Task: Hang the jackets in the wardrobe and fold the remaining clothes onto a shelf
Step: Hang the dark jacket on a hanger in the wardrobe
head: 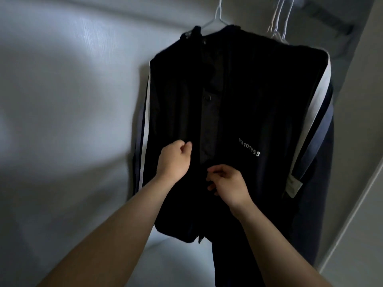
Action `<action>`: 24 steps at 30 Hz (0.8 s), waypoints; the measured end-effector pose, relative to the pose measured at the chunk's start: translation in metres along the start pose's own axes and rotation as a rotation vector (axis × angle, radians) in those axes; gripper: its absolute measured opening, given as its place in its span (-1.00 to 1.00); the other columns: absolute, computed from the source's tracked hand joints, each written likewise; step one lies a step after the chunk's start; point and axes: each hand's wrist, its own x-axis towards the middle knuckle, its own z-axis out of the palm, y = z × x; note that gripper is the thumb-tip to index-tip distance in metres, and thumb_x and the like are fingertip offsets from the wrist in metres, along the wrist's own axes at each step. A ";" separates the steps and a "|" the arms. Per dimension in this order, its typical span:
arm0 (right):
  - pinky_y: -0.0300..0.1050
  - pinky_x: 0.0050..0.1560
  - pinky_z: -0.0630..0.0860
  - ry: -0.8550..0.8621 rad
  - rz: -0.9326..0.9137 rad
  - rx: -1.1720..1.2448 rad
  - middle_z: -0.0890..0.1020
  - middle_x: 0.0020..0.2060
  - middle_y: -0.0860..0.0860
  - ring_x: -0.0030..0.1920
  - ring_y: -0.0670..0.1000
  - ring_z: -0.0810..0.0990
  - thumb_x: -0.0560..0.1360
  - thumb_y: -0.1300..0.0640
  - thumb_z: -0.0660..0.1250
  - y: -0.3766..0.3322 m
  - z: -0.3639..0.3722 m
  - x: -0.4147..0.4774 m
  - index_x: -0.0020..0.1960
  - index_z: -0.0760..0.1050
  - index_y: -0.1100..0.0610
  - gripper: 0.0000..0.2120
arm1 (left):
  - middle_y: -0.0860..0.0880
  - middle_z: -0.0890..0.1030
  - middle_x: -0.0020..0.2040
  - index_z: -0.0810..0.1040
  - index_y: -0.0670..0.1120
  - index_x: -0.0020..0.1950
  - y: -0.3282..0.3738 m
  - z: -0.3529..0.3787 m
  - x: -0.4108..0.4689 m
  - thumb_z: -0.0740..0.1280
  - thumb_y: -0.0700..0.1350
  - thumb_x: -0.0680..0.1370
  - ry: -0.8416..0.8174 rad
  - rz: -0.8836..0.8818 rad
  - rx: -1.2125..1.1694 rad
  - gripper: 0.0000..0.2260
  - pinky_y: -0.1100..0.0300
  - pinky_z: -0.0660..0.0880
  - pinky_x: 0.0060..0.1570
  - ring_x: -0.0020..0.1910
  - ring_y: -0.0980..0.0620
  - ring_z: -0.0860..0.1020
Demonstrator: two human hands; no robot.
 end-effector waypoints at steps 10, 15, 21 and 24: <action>-0.21 -0.32 0.44 -0.311 0.560 -0.182 0.65 -0.18 0.04 -0.30 0.00 0.60 0.57 0.24 0.30 0.167 0.014 -0.044 0.00 0.58 0.15 -0.92 | -0.07 0.57 -0.33 0.55 -0.16 -0.09 -0.192 0.108 -0.156 0.44 -0.12 0.53 -0.262 -1.014 -0.338 -0.86 0.24 0.44 -0.46 -0.47 -0.01 0.56; -0.15 -0.21 0.50 -0.214 0.674 -0.179 0.64 -0.17 0.06 -0.24 0.02 0.60 0.56 0.22 0.35 0.227 0.028 -0.055 0.02 0.59 0.14 -0.93 | -0.05 0.55 -0.40 0.47 -0.12 0.23 -0.224 0.133 -0.198 0.57 -0.17 0.45 -0.219 -1.251 -0.653 -0.57 0.14 0.44 -0.30 -0.48 0.03 0.45; -0.11 -0.12 0.55 -0.132 0.648 -0.075 0.68 -0.14 0.04 -0.19 0.01 0.66 0.55 0.21 0.40 0.268 0.040 -0.050 -0.07 0.62 0.09 -0.94 | 0.13 0.52 -0.33 0.63 0.00 0.10 -0.225 0.138 -0.207 0.51 -0.22 0.49 -0.182 -1.174 -1.011 -0.76 0.24 0.45 -0.10 -0.46 0.11 0.31; -0.04 0.00 0.59 -0.109 0.620 0.023 0.71 -0.02 0.00 -0.06 0.03 0.70 0.60 0.18 0.36 0.281 0.050 -0.049 0.05 0.62 0.06 -0.91 | 0.08 0.58 -0.22 0.62 -0.02 0.03 -0.223 0.135 -0.204 0.47 -0.26 0.51 -0.135 -1.130 -0.971 -0.82 0.19 0.39 -0.21 -0.41 0.10 0.37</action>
